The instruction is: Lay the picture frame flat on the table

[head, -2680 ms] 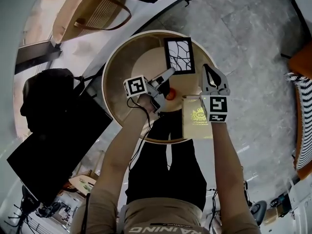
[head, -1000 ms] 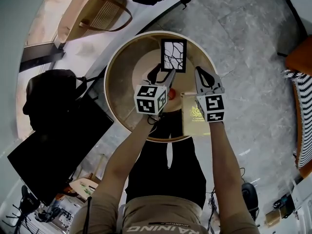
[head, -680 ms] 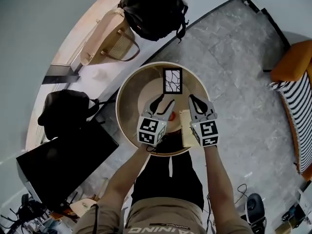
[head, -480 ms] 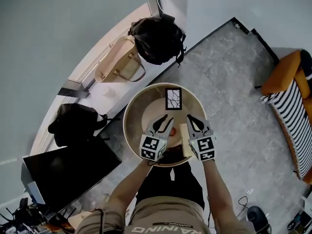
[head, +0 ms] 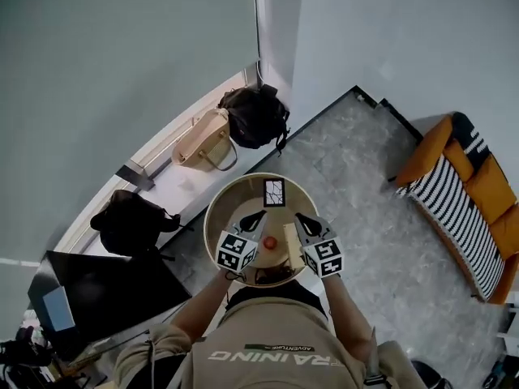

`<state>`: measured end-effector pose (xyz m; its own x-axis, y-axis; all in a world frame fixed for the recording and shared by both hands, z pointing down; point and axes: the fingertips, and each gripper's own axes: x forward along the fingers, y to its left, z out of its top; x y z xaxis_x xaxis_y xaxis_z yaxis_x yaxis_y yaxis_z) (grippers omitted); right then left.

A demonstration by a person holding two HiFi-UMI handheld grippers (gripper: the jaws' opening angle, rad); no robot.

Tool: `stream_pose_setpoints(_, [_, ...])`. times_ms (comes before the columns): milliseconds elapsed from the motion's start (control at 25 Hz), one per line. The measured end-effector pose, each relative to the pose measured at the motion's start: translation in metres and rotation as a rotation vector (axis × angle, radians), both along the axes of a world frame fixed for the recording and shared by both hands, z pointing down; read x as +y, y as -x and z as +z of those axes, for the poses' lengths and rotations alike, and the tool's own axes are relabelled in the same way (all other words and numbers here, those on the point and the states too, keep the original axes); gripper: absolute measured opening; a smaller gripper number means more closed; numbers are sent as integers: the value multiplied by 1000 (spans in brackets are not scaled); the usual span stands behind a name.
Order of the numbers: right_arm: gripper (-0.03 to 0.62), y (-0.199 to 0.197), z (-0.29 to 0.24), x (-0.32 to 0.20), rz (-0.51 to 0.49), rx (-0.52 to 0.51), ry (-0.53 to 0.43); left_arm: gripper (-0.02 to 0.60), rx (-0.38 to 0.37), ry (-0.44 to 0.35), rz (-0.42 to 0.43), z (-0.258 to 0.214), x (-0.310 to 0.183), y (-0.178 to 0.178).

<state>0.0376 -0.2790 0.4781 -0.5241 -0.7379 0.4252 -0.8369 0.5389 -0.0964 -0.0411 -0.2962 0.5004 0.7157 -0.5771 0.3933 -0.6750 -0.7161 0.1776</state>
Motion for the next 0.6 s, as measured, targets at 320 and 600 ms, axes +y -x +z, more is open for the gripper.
stream_pose_setpoints(320, [6,15,-78,-3,-62,44,-168,6,-2,-185,27,-81,-4,-4])
stream_pose_setpoints(600, [6,19,-108,-15,-47,-14,-273,6,13,-278,-36,-118,-20,12])
